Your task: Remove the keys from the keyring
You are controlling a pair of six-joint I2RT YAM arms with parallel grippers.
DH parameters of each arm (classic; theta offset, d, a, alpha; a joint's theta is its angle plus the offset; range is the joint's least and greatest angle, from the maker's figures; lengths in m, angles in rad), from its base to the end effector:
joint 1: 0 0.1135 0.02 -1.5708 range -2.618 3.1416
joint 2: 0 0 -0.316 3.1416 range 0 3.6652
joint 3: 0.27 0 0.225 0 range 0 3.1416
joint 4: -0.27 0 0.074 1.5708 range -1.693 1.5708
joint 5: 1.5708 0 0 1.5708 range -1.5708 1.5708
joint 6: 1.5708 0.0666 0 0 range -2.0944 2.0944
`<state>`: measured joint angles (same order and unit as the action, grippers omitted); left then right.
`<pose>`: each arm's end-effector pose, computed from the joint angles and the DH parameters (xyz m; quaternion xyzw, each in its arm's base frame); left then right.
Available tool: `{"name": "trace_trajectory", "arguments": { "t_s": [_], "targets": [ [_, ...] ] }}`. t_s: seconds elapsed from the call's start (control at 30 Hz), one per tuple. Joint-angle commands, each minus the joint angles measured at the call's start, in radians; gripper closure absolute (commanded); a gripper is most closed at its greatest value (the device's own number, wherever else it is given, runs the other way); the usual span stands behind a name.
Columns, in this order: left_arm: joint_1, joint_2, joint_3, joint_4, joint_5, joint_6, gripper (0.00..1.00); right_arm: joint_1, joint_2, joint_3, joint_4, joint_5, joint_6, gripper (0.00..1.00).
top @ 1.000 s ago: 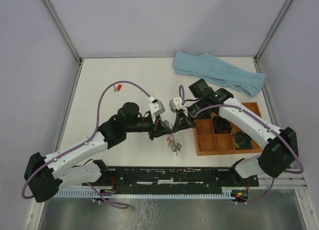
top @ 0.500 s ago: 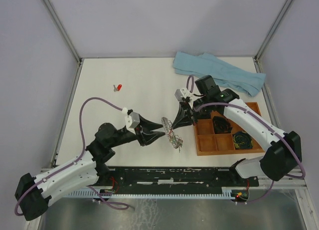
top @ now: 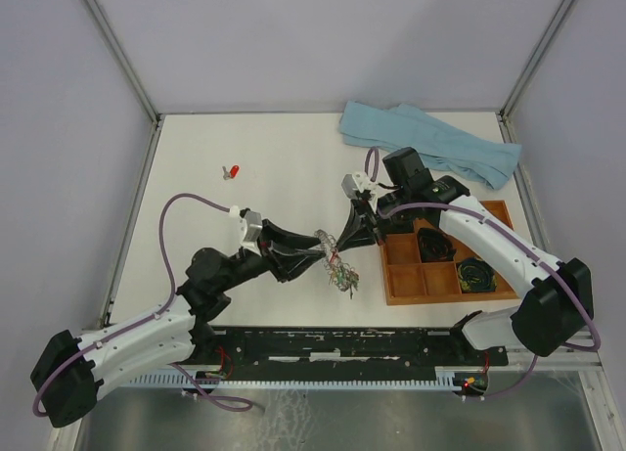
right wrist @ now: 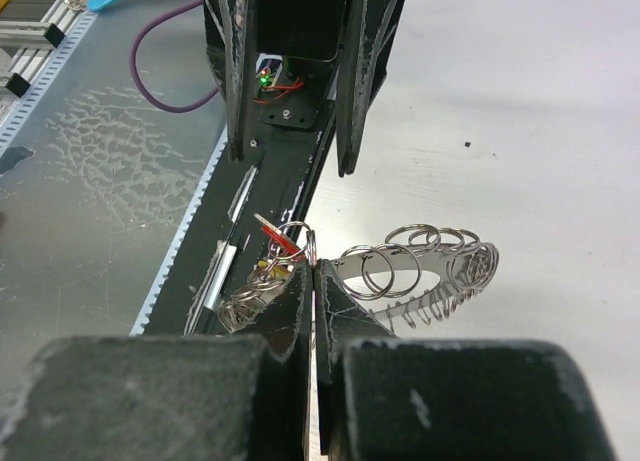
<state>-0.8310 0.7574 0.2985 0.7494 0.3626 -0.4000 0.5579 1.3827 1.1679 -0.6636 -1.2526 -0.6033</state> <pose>0.0782 -0.1208 0.3274 0.2669 0.5430 -0.5434 0.5819 0.1753 0.1840 0.3633 -0.5843 0.5282 0.5450 0.2874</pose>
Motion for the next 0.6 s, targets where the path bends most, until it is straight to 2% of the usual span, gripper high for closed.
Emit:
{"name": "trace_trajectory", "arguments": {
  "t_s": [0.0, 0.23, 0.43, 0.57],
  "targets": [
    [0.001, -0.003, 0.009, 0.048, -0.091, -0.206, 0.52, -0.002, -0.028, 0.011, 0.035, 0.006, 0.000, 0.99],
    [0.001, -0.011, 0.015, -0.082, -0.203, -0.363, 0.55, -0.002, -0.028, 0.013, 0.035, 0.032, 0.001, 0.99],
    [-0.001, 0.019, 0.041, -0.101, -0.189, -0.421, 0.63, -0.002, -0.026, 0.011, 0.035, 0.042, 0.001, 0.99],
    [-0.003, 0.045, 0.048, -0.084, -0.162, -0.440, 0.64, -0.001, -0.025, 0.009, 0.037, 0.044, 0.000, 0.99]
  ]
}}
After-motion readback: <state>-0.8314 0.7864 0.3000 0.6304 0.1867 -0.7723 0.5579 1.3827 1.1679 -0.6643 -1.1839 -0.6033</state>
